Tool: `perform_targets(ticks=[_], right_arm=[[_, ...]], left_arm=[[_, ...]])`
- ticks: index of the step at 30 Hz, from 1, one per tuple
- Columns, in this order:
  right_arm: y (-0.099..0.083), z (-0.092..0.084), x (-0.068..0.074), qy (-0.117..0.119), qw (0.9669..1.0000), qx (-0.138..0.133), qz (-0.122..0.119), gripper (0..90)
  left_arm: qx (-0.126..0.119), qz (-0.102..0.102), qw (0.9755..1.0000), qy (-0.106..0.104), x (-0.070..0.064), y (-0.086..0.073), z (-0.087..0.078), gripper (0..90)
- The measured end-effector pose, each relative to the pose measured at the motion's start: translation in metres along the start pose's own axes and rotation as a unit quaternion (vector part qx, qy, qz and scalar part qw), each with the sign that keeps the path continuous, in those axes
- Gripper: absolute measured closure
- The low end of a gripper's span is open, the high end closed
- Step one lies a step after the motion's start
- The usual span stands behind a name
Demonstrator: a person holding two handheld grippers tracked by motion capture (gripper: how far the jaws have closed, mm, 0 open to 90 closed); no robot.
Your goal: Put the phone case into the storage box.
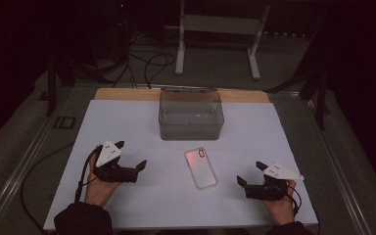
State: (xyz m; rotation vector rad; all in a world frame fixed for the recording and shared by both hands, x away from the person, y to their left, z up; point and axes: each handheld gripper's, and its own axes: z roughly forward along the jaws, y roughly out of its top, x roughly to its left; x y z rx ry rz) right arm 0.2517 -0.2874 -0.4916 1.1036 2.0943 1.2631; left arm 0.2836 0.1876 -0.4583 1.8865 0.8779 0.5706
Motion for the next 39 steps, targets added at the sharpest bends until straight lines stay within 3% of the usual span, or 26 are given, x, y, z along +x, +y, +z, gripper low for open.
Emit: perform_targets(ticks=[29,39], right_arm=[[0.000,0.000,0.000,0.003,1.0000,-0.002,-0.002,8.2],[0.000,0.000,-0.001,0.002,1.0000,-0.001,-0.002,8.2]], left_arm=[[0.012,-0.001,0.9993,-0.035,-0.006,0.015,0.041,0.4],[0.028,0.008,0.9988,-0.039,-0.009,0.023,0.060,0.5]])
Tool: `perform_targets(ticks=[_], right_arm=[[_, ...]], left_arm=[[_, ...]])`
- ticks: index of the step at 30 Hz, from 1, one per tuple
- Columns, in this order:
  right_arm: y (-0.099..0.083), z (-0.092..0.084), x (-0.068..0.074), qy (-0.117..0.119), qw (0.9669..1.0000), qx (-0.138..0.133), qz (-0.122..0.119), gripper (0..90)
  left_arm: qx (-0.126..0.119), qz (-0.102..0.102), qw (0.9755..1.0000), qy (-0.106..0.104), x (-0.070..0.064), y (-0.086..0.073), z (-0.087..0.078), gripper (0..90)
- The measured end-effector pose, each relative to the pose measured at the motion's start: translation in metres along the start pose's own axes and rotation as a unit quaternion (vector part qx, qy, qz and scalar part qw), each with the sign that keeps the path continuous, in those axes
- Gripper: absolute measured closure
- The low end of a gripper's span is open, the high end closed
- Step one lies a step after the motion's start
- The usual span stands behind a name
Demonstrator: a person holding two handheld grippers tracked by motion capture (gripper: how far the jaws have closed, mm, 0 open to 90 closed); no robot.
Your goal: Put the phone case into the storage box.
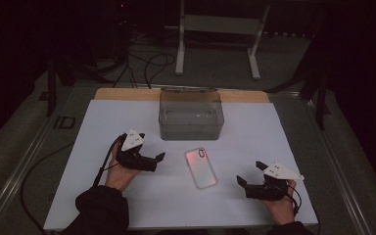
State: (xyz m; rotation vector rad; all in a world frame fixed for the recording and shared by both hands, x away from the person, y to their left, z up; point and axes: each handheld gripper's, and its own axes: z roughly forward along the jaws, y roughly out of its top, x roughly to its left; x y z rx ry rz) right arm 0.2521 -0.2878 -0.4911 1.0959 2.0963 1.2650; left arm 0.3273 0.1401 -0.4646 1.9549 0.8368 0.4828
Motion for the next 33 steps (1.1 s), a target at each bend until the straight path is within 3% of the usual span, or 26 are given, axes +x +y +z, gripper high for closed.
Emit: perform_targets(ticks=[7,33], right_arm=[[0.000,0.000,0.000,0.000,1.0000,0.001,0.001,8.2],[0.001,-0.001,-0.001,-0.002,1.0000,0.006,-0.002,8.2]], left_arm=[[0.005,0.000,1.0000,-0.003,0.000,0.003,0.009,0.9],[0.033,0.031,0.9987,-0.021,-0.011,0.021,0.055,2.5]])
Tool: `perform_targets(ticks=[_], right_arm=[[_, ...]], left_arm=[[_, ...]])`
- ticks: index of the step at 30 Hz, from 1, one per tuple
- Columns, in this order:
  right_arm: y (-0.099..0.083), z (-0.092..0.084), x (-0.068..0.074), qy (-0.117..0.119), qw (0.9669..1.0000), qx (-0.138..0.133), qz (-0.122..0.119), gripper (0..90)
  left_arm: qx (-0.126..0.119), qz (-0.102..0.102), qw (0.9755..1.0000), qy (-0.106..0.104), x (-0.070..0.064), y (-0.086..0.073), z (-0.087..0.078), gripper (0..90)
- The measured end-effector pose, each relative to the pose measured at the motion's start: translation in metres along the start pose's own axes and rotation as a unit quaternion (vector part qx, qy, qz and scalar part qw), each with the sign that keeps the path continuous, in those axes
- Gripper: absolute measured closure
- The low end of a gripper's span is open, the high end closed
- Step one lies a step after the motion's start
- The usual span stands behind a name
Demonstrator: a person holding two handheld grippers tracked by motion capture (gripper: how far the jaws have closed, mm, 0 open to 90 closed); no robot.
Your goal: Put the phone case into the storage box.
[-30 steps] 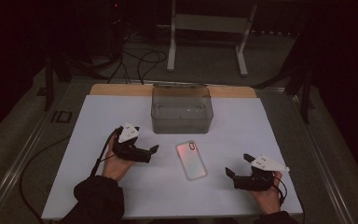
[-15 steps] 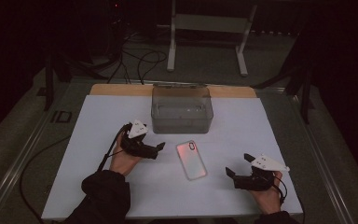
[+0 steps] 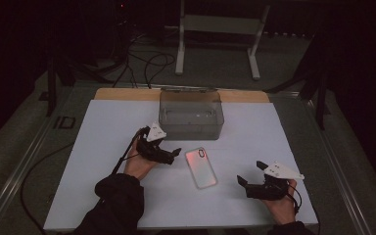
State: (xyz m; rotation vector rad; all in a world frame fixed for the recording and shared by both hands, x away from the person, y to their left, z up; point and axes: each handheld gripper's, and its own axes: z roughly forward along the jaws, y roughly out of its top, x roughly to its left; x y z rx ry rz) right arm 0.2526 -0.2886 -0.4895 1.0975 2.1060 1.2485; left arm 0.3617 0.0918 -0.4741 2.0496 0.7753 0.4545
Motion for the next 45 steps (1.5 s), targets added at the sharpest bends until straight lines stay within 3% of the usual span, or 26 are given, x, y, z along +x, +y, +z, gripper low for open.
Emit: perform_targets(ticks=[19,27,35,40,42,45], right_arm=[[0.001,0.000,0.000,-0.001,1.0000,0.005,0.001,8.3],[0.001,0.000,0.000,0.001,1.0000,0.005,0.001,8.3],[0.001,0.000,-0.001,-0.001,1.0000,0.006,0.001,8.3],[0.001,0.000,-0.001,0.000,1.0000,0.006,0.001,8.3],[0.001,0.000,-0.001,0.000,1.0000,0.006,0.001,8.2],[0.001,0.000,-0.001,0.001,1.0000,0.006,0.002,8.2]], left_arm=[[0.038,0.002,0.9989,-0.028,-0.010,0.008,0.035,7.0],[0.049,0.000,0.9982,-0.033,-0.013,0.010,0.046,12.9],[0.071,-0.003,0.9964,-0.045,-0.019,0.010,0.061,17.2],[0.096,-0.005,0.9945,-0.043,-0.022,0.008,0.072,26.1],[0.100,-0.008,0.9939,-0.046,-0.022,0.007,0.074,37.1],[0.109,-0.013,0.9917,-0.066,-0.020,0.005,0.079,50.8]])
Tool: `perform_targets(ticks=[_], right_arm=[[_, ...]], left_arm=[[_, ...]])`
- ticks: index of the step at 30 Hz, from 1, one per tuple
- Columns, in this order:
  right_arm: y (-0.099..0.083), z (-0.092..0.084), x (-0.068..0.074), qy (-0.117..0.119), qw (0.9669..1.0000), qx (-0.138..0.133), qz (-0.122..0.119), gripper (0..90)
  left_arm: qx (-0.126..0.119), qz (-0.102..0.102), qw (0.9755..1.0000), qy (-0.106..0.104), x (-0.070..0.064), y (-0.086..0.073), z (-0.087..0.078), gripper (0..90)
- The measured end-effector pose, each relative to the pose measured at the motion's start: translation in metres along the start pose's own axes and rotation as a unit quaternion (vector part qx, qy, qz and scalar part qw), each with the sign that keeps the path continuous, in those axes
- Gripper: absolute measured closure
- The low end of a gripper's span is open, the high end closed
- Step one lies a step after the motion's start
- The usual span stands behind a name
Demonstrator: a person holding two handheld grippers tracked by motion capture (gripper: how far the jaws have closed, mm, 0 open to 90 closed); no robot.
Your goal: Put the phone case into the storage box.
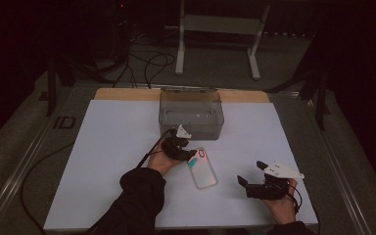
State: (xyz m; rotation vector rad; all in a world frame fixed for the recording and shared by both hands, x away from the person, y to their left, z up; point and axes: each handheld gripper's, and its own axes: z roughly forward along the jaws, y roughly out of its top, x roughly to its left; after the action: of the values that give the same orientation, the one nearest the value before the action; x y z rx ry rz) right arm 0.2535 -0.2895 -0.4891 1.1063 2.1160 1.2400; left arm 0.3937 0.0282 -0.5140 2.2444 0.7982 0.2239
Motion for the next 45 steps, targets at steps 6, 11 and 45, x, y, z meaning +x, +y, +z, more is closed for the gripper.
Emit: perform_targets(ticks=[6,11,45], right_arm=[[0.000,0.000,0.000,0.000,1.0000,-0.001,0.001,8.3],[0.000,0.000,0.000,0.000,1.0000,0.000,0.001,8.3],[0.000,0.001,0.000,0.006,1.0000,0.004,0.002,8.3]], left_arm=[[0.014,-0.009,0.9997,-0.016,0.006,-0.002,0.005,66.7],[0.020,-0.018,0.9991,-0.032,0.011,-0.002,0.007,74.7],[0.003,0.022,0.9997,-0.008,0.007,-0.003,0.006,89.3]])
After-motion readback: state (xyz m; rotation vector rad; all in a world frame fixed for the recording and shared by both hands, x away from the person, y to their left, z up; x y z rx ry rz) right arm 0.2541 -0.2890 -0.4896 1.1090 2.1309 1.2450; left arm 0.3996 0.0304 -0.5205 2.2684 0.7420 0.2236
